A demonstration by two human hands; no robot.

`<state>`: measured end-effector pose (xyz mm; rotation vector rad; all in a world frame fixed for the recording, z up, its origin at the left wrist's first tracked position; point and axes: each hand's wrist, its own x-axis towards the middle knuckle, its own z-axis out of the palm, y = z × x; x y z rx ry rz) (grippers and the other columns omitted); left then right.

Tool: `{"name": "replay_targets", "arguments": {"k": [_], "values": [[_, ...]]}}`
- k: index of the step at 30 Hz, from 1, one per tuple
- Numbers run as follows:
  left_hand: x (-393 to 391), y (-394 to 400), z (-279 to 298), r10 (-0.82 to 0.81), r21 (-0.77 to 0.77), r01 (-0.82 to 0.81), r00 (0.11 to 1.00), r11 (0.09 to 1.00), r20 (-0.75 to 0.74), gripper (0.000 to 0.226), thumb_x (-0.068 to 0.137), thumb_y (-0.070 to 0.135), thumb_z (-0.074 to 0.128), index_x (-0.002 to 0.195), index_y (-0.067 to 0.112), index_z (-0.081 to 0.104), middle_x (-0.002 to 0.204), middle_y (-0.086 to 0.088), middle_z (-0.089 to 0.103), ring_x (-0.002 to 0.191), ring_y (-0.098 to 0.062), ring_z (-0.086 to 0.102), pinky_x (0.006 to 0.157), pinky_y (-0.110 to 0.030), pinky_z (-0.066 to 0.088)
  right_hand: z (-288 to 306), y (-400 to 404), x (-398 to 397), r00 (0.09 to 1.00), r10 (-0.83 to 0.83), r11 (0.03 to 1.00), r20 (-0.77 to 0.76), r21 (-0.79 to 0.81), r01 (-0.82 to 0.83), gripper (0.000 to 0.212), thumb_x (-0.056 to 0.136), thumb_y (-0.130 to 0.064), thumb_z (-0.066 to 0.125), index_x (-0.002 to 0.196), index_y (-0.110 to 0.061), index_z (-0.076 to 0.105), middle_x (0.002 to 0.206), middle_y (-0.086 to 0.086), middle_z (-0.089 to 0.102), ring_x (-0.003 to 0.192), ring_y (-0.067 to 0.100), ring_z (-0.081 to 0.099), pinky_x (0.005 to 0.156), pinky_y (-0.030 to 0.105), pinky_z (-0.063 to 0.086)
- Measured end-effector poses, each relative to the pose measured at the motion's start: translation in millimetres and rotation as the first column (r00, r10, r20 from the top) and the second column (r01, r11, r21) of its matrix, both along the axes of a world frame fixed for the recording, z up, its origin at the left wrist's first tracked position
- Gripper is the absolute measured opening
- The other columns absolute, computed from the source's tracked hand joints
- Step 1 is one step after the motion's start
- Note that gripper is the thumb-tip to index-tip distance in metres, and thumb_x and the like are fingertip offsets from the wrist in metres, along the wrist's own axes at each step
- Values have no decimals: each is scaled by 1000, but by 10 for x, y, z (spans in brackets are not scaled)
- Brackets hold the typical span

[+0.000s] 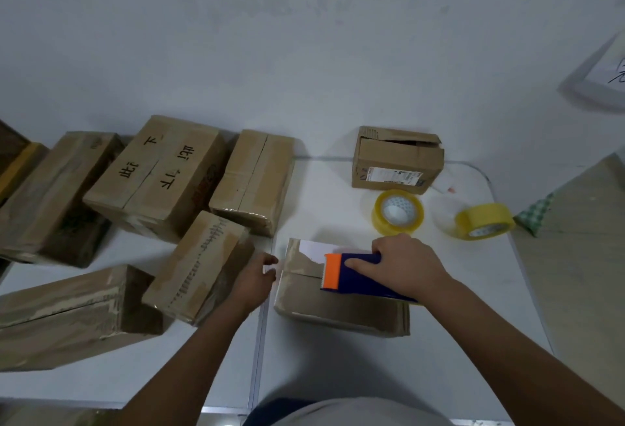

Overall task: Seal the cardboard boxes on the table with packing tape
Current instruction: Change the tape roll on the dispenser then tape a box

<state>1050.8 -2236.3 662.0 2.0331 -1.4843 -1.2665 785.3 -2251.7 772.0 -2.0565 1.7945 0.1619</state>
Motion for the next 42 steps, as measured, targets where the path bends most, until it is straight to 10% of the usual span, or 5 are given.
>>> {"name": "replay_targets", "arguments": {"k": [5, 11, 42], "values": [[-72, 82, 430, -269, -243, 256, 963, 936, -20, 60, 101, 47, 45, 155, 29, 27, 154, 18, 26, 142, -2, 25, 113, -29, 27, 4, 1, -17, 1000, -12, 1000, 17, 6, 12, 58, 83, -77, 45, 90, -22, 63, 82, -5, 63, 73, 11, 60, 64, 24, 46], [-83, 43, 277, -650, -60, 788, 547, 613, 527, 115, 73, 93, 29, 153, 30, -24, 157, 10, -37, 143, -14, -37, 116, -42, -21, -15, 2, -34, 999, -19, 1000, 39, 12, 18, 58, 83, -77, 46, 92, -22, 63, 87, -4, 66, 76, 11, 61, 68, 25, 50], [121, -248, 290, -685, 100, 874, 297, 476, 666, 124, 71, 97, 32, 155, 21, -20, 161, 2, -28, 149, -16, -23, 123, -52, -7, -204, 98, -462, 991, -24, 993, 132, 115, 9, 65, 80, -81, 45, 73, -17, 56, 73, -1, 56, 71, 17, 57, 67, 34, 47]]}}
